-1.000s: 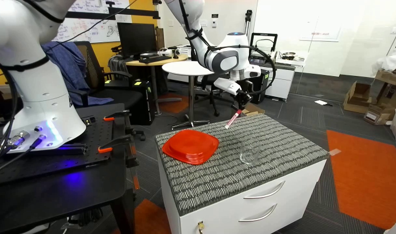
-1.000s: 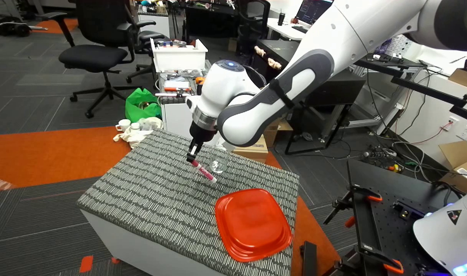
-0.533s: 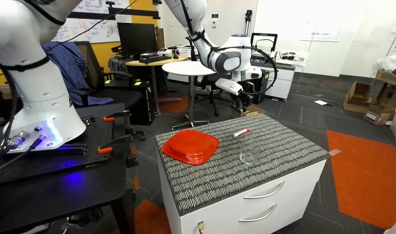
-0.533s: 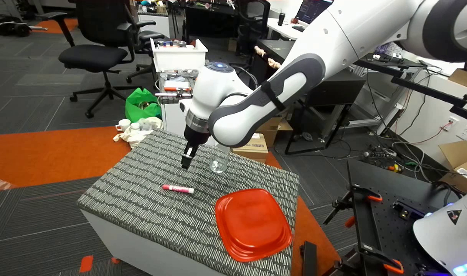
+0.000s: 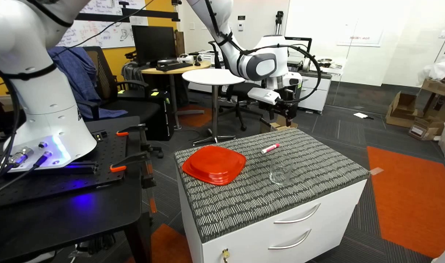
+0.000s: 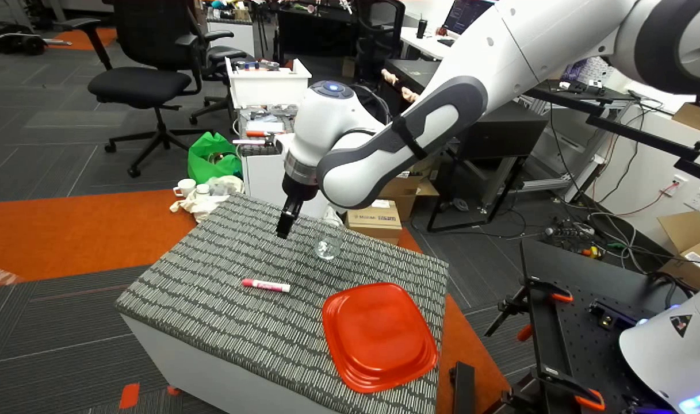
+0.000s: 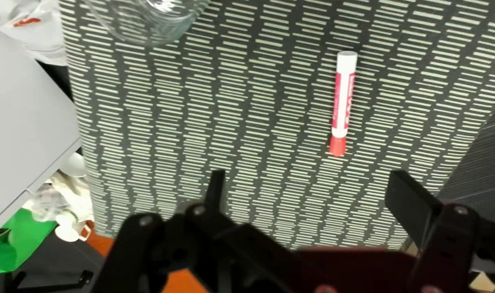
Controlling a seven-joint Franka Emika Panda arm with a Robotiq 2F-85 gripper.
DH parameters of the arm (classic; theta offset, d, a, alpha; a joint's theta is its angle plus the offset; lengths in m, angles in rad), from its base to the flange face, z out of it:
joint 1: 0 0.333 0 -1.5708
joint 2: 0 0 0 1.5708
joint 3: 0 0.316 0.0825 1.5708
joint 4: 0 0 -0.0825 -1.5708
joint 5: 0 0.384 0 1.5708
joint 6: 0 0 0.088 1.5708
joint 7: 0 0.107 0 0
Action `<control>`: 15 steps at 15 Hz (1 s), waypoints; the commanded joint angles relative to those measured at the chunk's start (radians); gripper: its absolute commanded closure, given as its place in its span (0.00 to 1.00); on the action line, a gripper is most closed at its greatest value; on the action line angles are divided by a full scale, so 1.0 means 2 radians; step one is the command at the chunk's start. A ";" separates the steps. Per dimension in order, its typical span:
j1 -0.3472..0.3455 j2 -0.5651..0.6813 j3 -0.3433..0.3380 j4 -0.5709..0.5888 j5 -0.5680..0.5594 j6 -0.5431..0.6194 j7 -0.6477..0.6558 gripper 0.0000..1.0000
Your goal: Remove the pen from the cup
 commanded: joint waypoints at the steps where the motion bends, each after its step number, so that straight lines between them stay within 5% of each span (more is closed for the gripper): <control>1: 0.033 -0.051 -0.055 -0.061 -0.023 0.043 0.024 0.00; 10: 0.141 -0.091 -0.219 -0.133 -0.085 0.169 0.101 0.00; 15: 0.191 -0.092 -0.278 -0.152 -0.080 0.197 0.112 0.00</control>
